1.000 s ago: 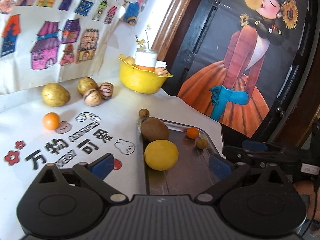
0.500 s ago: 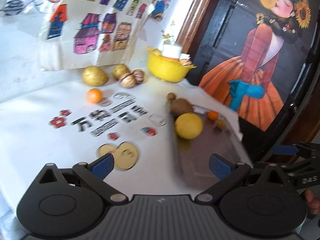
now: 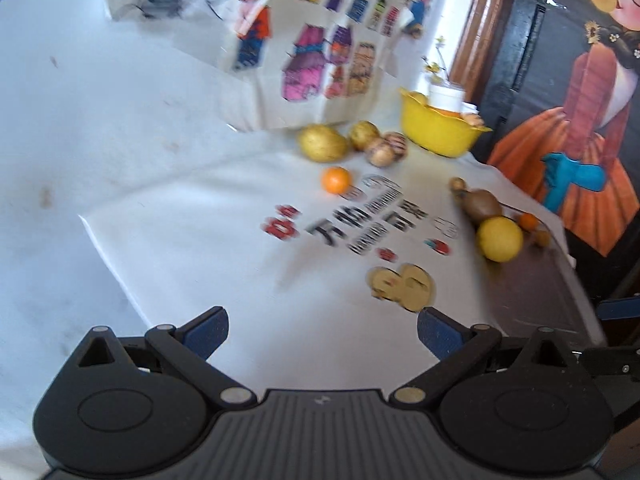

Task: Organize fruits
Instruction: 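Withdraw both open tools from the tray toward the remaining fruits, then grasp a striped pepino melon with the right tool while the left tool grasps a tangerine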

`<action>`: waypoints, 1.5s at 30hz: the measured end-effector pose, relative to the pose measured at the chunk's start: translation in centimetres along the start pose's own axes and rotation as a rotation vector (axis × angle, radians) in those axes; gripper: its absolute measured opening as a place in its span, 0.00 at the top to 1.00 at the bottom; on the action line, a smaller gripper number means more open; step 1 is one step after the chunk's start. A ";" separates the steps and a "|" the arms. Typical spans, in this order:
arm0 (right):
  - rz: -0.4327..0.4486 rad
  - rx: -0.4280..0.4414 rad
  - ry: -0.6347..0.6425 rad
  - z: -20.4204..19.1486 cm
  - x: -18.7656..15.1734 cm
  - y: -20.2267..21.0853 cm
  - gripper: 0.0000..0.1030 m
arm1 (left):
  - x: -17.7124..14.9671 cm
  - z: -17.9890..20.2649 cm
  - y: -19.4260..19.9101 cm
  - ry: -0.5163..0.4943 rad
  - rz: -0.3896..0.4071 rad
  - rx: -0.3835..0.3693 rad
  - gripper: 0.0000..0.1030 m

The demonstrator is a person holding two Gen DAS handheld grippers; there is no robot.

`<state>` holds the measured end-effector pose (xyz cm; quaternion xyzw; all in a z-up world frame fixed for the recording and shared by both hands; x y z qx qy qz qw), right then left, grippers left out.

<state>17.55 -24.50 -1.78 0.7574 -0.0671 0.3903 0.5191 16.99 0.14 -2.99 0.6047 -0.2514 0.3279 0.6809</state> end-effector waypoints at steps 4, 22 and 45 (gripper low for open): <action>-0.012 0.035 0.045 -1.7 2.5 -1.2 0.01 | 1.6 -1.8 0.8 -0.023 0.030 0.045 0.00; 0.005 0.028 0.009 1.1 15.7 -6.8 0.01 | 5.4 -1.2 -4.1 -0.097 0.065 0.032 0.00; -0.012 -0.070 -0.127 8.7 25.9 -23.2 0.02 | 9.8 3.3 -15.5 -0.305 0.115 0.013 0.00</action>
Point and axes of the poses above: each gripper's, at about its wrist camera, not at the fingertips, and y roughly against the way its jaws point, z to its right, x to its top, the point moved 8 cm from there along -y, roughly the way its jaws point, and after that the axes turned 5 degrees about x, right-handed, at the moved point
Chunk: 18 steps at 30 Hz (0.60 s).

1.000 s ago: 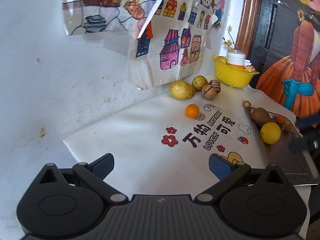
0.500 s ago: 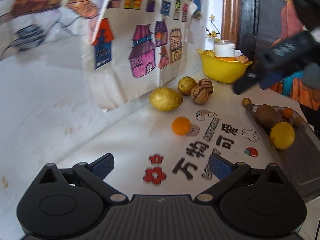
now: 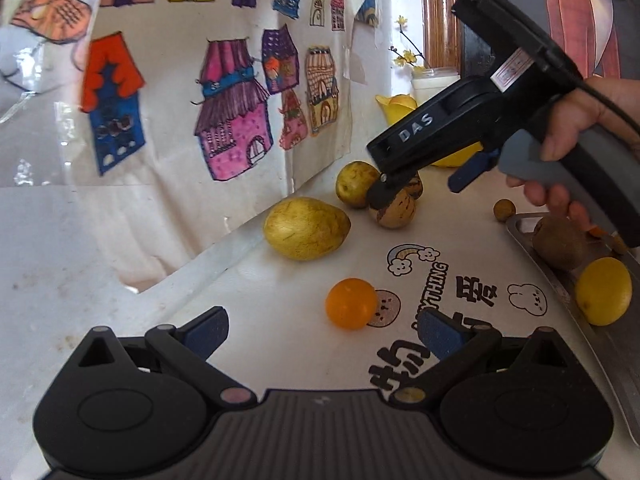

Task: Organize fruits
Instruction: 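Grasp a striped pepino melon with the right tool while the left tool grasps a tangerine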

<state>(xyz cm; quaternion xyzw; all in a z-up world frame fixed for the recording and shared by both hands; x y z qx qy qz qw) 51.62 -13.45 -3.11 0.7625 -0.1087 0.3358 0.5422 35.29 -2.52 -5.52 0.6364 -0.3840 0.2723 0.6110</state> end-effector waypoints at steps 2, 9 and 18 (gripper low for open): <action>0.004 0.004 0.033 -0.1 -0.1 -0.5 0.03 | 0.1 0.2 -0.5 -0.006 -0.003 -0.003 0.00; 0.008 0.015 0.114 -0.5 0.1 -2.2 0.17 | 0.5 0.7 -2.0 -0.017 -0.019 -0.023 0.07; 0.027 0.015 0.097 -0.4 0.1 -3.5 0.36 | 0.8 0.6 -3.1 0.013 -0.034 -0.049 0.29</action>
Point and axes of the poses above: each gripper's, at about its wrist camera, not at the fingertips, and y roughly against the way its jaws point, z to its right, x to its top, the point moved 8 cm from there along -y, roughly the way its jaws point, and after that the axes turned 5 degrees about x, right-handed, at the moved point
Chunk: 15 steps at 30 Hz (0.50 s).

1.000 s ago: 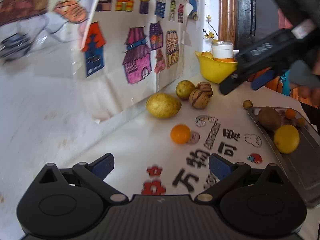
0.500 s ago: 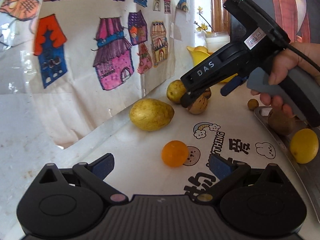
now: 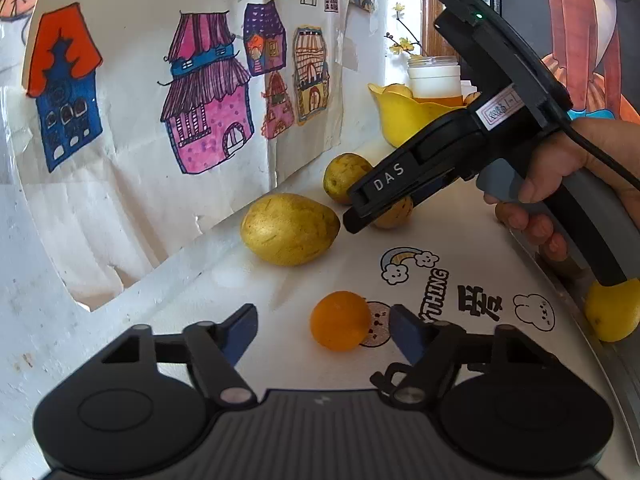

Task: Organize fruits
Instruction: 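Grasp a striped pepino melon with the right tool while the left tool grasps a tangerine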

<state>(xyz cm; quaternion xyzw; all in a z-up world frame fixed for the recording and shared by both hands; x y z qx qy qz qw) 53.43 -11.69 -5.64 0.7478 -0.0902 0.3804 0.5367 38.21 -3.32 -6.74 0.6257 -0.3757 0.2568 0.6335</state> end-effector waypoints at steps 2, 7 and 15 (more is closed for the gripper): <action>-0.001 0.000 -0.015 0.3 0.0 -0.2 0.40 | -0.1 -0.1 -0.1 0.009 -0.008 -0.005 0.34; -0.003 0.006 -0.040 0.5 -0.2 -0.1 0.46 | -0.3 -0.4 -0.6 0.046 -0.032 -0.031 0.43; 0.029 0.018 -0.077 1.0 -0.3 -0.3 0.50 | -0.3 -0.4 -0.8 0.077 -0.038 -0.069 0.64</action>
Point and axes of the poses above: each gripper's, at about its wrist camera, not at the fingertips, and y roughly against the way its jaws point, z to its right, x to its top, the point moved 8 cm from there along -y, roughly the way its jaws point, and after that the axes turned 5 degrees about x, right-handed, at the moved point
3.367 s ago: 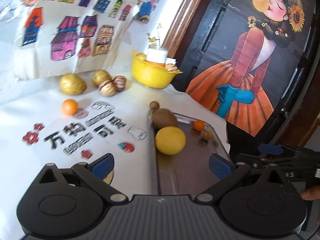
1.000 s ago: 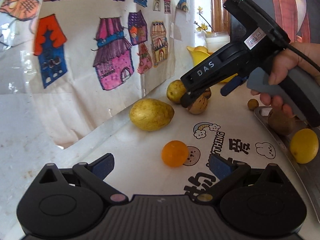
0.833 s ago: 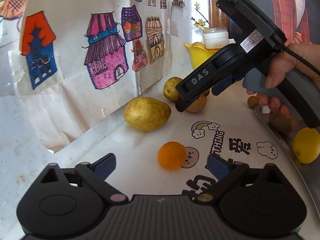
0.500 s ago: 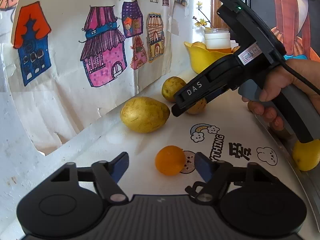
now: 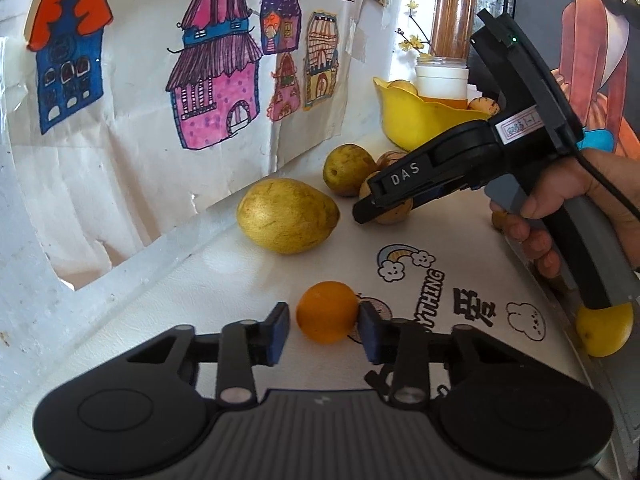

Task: Organize fruits
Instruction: 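Grasp a striped pepino melon with the right tool while the left tool grasps a tangerine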

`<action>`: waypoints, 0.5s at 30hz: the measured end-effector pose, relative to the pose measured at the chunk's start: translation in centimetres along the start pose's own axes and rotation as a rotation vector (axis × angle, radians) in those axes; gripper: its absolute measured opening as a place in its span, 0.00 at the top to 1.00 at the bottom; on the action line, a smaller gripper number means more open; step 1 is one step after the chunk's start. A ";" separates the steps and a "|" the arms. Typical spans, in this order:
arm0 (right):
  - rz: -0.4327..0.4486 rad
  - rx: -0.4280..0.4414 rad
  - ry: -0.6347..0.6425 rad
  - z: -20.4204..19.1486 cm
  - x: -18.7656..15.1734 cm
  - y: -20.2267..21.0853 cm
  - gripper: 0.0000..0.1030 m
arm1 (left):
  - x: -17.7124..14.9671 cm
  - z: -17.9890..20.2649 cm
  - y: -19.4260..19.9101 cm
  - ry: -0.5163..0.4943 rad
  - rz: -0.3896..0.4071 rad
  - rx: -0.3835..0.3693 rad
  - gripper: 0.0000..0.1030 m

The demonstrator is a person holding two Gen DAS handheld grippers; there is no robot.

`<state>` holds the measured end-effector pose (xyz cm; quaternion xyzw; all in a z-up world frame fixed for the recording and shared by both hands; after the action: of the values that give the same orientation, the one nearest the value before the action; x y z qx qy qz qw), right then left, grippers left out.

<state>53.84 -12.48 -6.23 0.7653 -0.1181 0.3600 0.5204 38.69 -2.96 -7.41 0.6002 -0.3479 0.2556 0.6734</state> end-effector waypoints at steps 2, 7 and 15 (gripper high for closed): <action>0.003 -0.001 -0.003 0.0 0.0 0.1 0.51 | 0.0 0.1 0.0 0.003 0.000 0.001 0.65; -0.003 0.011 -0.030 -0.2 -0.6 1.0 0.52 | 0.0 -0.2 0.4 0.034 -0.002 -0.003 0.65; -0.008 0.065 -0.044 -1.6 -2.1 3.8 0.52 | 0.5 -0.4 1.9 0.034 0.020 0.023 0.65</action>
<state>49.57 -13.07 -4.59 0.7900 -0.1148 0.3444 0.4940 37.66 -2.30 -5.83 0.5999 -0.3397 0.2765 0.6695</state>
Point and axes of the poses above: each gripper's, at about its wrist camera, not at the fingertips, and y roughly against the way its jaws point, z to its right, x to its top, the point moved 8 cm from there along -y, roughly the way its jaws point, and after that the axes turned 5 degrees about x, right-handed, at the moved point
